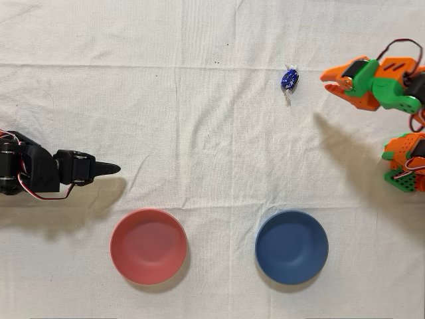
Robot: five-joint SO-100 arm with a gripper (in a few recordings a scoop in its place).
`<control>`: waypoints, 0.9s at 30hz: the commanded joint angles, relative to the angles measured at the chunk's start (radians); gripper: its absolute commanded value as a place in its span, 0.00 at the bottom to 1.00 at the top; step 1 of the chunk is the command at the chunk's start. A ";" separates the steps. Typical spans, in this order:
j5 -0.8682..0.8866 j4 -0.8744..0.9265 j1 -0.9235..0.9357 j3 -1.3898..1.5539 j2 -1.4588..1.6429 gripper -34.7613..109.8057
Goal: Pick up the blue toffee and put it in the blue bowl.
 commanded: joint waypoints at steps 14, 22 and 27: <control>-0.187 0.012 0.064 -0.144 -0.183 0.48; -0.146 -0.002 0.051 -0.225 -0.290 0.47; -0.127 -0.028 0.044 -0.252 -0.342 0.51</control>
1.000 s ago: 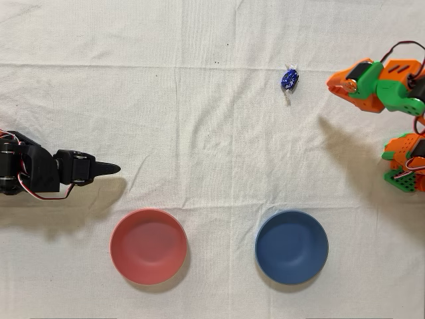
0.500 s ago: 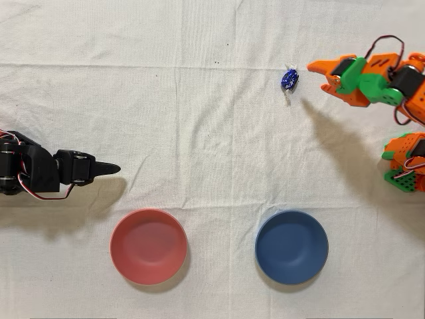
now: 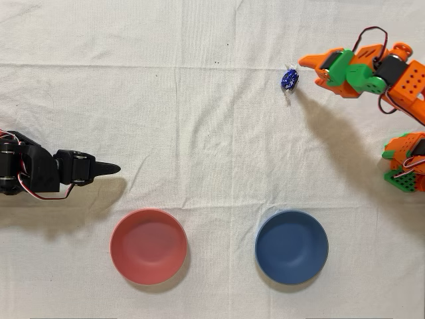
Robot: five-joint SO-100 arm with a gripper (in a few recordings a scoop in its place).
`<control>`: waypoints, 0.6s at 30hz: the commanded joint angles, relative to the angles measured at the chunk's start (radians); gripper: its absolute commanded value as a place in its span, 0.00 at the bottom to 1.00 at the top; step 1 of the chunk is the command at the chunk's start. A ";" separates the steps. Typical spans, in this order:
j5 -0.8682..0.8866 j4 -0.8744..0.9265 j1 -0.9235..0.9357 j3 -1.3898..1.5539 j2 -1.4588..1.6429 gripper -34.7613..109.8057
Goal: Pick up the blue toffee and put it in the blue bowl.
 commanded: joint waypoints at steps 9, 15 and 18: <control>0.026 -0.017 0.003 -0.127 -0.114 0.54; 0.029 -0.046 -0.017 -0.143 -0.166 0.53; 0.028 -0.066 -0.026 -0.140 -0.186 0.52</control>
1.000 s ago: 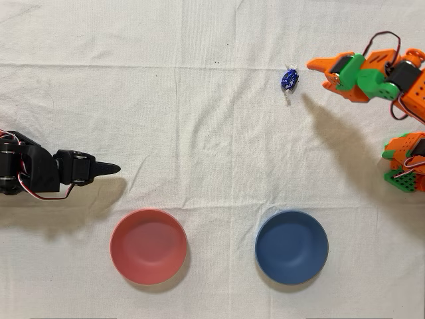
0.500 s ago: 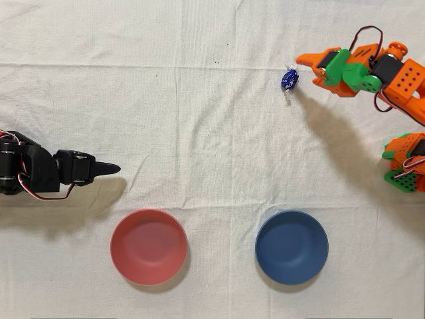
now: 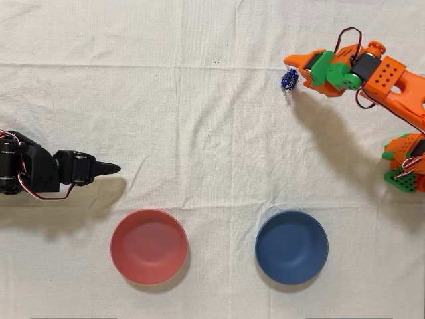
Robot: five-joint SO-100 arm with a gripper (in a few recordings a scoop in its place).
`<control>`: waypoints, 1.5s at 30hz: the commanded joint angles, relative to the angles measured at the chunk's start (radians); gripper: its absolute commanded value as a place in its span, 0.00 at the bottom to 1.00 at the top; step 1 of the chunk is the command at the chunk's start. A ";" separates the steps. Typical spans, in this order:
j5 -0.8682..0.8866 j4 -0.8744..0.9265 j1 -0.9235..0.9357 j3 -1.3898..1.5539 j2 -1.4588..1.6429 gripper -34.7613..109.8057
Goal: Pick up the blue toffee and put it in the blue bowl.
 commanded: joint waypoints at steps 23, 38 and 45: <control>-0.018 -0.097 -0.017 -0.060 -0.109 0.51; -0.048 -0.100 -0.052 -0.049 -0.114 0.42; -0.071 -0.103 -0.043 -0.049 -0.117 0.37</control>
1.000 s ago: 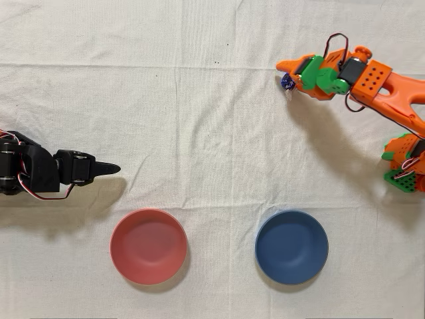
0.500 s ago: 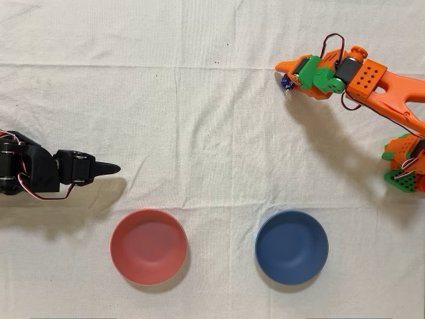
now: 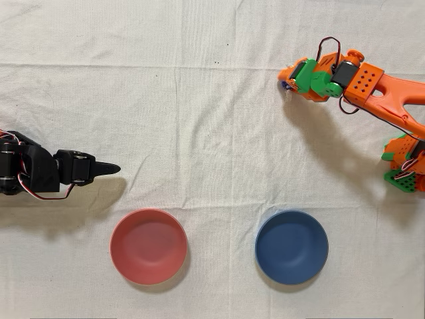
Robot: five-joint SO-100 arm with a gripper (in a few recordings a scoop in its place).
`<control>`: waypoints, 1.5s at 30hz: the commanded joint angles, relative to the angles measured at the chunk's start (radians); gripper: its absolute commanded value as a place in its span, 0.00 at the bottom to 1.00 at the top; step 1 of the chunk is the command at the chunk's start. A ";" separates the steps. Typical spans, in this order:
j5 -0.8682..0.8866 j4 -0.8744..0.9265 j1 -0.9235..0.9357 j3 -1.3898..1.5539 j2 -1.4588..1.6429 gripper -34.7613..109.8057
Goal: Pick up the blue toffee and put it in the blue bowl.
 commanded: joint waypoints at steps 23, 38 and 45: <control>-0.144 0.029 0.038 0.071 0.253 0.32; -0.244 0.322 -0.158 -0.009 0.770 0.33; -0.227 0.434 -0.413 -0.195 0.818 0.33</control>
